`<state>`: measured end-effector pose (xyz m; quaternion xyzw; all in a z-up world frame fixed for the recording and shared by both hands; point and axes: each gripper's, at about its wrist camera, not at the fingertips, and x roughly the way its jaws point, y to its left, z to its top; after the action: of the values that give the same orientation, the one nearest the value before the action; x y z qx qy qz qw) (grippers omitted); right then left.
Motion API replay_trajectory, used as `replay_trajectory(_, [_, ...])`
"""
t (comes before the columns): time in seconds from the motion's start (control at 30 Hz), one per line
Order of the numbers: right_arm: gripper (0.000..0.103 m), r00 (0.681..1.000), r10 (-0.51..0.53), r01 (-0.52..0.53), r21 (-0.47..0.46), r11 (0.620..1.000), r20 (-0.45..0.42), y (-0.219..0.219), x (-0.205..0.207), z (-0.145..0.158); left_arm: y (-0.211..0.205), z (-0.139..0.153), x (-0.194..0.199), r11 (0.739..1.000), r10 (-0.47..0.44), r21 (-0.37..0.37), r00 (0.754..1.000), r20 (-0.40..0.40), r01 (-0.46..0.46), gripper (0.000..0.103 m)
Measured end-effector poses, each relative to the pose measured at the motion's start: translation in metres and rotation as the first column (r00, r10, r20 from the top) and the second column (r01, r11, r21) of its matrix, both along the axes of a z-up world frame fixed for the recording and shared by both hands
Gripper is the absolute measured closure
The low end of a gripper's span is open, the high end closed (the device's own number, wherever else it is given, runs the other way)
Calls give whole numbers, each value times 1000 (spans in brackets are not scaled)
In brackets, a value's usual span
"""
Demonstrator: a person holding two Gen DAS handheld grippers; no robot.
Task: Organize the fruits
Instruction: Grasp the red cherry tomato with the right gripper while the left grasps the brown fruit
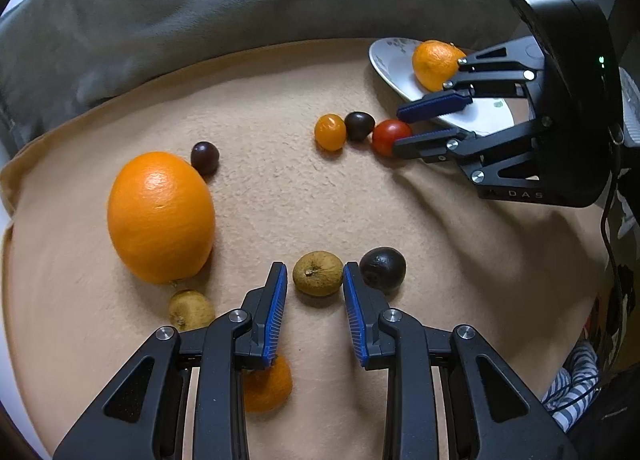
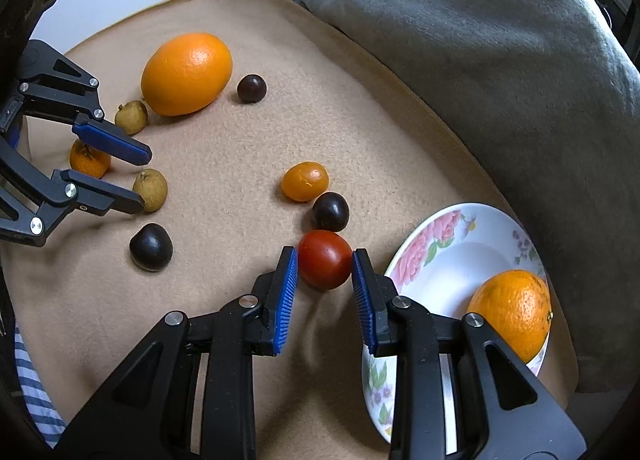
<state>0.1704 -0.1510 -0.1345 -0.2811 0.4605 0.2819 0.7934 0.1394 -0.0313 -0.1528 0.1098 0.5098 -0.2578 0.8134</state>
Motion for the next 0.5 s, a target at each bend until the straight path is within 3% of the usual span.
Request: replay_trajectory(0.5, [70, 1000, 22, -22, -41, 999, -2, 15, 13, -11, -13, -8, 4, 1000, -17, 10, 1000, -3, 17, 77])
